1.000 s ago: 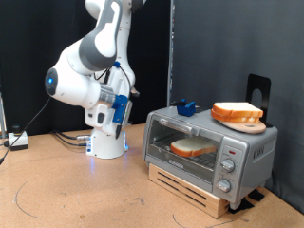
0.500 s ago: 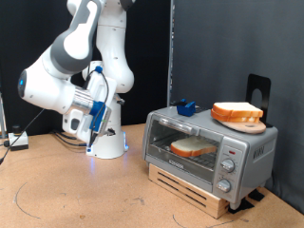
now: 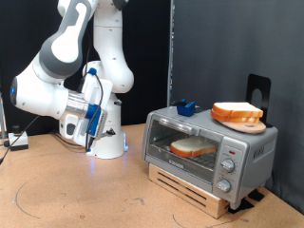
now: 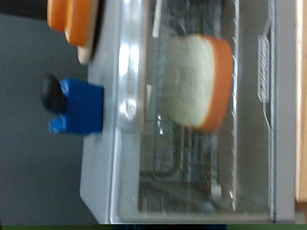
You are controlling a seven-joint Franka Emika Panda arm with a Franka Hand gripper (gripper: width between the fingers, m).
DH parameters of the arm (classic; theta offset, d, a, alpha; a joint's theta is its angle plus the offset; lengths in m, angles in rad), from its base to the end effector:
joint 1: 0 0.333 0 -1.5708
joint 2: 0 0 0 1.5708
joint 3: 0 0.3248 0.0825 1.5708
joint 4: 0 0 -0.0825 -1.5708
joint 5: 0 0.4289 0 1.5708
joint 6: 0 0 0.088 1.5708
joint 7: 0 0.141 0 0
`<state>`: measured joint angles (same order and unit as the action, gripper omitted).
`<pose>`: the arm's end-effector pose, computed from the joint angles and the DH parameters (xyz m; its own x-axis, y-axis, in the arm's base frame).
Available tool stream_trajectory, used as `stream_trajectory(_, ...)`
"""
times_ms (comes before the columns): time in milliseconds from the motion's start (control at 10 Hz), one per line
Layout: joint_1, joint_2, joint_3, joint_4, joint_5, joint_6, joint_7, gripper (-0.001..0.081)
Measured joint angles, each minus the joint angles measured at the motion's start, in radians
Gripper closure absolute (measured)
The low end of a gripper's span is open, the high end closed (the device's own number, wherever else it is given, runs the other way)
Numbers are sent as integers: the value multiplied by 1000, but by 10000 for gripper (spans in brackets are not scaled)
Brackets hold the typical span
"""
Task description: Make a piece of toast with the oven
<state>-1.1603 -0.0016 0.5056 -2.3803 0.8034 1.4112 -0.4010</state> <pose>0.3889 -0.1596 0.2847 0.8299 -0.1632 -0.5335 -0.5559 -0.3235 -0.7657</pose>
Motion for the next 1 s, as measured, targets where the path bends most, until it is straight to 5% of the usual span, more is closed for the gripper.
stream_trajectory(400,48,156,50,128,8,16,144,-2)
stream_trajectory(600,76,188,65,149,35,128,160,-2)
stream_trajectory(800,76,203,64,164,15,57,190,-2)
stream_trajectory(1000,103,293,74,247,-19,12,213,-2)
